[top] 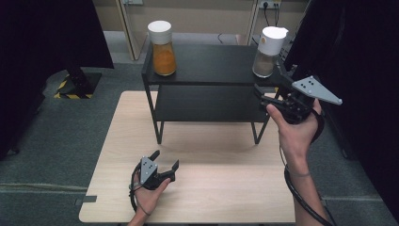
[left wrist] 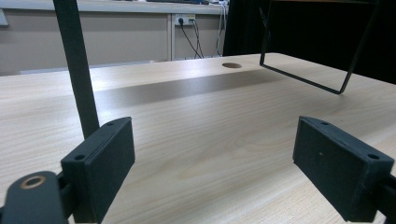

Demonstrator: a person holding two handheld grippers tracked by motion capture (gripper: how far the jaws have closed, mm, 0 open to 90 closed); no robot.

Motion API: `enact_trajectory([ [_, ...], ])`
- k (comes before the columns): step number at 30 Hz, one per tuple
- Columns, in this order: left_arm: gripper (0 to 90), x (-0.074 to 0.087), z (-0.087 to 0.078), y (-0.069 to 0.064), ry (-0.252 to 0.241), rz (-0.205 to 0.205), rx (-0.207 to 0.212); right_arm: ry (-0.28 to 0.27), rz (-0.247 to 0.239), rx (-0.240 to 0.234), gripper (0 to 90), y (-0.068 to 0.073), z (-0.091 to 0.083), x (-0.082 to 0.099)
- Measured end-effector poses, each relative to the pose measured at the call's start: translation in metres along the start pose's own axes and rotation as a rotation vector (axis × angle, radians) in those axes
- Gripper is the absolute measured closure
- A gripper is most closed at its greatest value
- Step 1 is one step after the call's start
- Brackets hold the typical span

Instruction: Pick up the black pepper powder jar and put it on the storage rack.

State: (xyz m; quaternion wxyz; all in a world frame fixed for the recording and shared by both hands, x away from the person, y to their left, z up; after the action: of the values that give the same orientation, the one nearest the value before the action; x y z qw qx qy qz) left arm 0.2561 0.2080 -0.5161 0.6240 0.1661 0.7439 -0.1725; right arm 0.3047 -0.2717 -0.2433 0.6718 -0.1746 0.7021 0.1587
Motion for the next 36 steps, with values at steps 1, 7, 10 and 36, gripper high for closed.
enact_trajectory([
  [1, 12.3, 0.000, 0.000, 0.000, 0.000, 0.000, 0.000, -0.006, -0.003, 0.000, 7.7, 0.001, -0.003, 0.003],
  [7, 12.3, 0.000, 0.000, 0.000, 0.000, 0.001, 0.000, -0.008, -0.004, -0.014, 7.7, 0.005, -0.019, 0.019],
  [10, 12.3, 0.000, 0.000, 0.000, -0.001, 0.002, 0.000, -0.001, -0.003, -0.016, 7.7, 0.005, -0.025, 0.030],
  [36, 12.3, 0.000, 0.000, 0.000, -0.003, 0.003, -0.002, 0.119, 0.028, -0.083, 7.6, 0.008, -0.065, 0.166],
])
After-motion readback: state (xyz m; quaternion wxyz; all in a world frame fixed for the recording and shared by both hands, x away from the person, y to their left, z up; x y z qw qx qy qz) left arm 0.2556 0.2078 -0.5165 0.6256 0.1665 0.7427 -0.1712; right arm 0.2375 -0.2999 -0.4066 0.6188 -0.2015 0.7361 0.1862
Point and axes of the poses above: each handheld gripper's, and its own axes: z roughly forward along the jaws, x roughly out of its underside, y roughly to its left, the point moved 4 cm from there along z, roughly forward along the jaws, and after that the axes turned 1 degree about z, right-handed, at the moved point
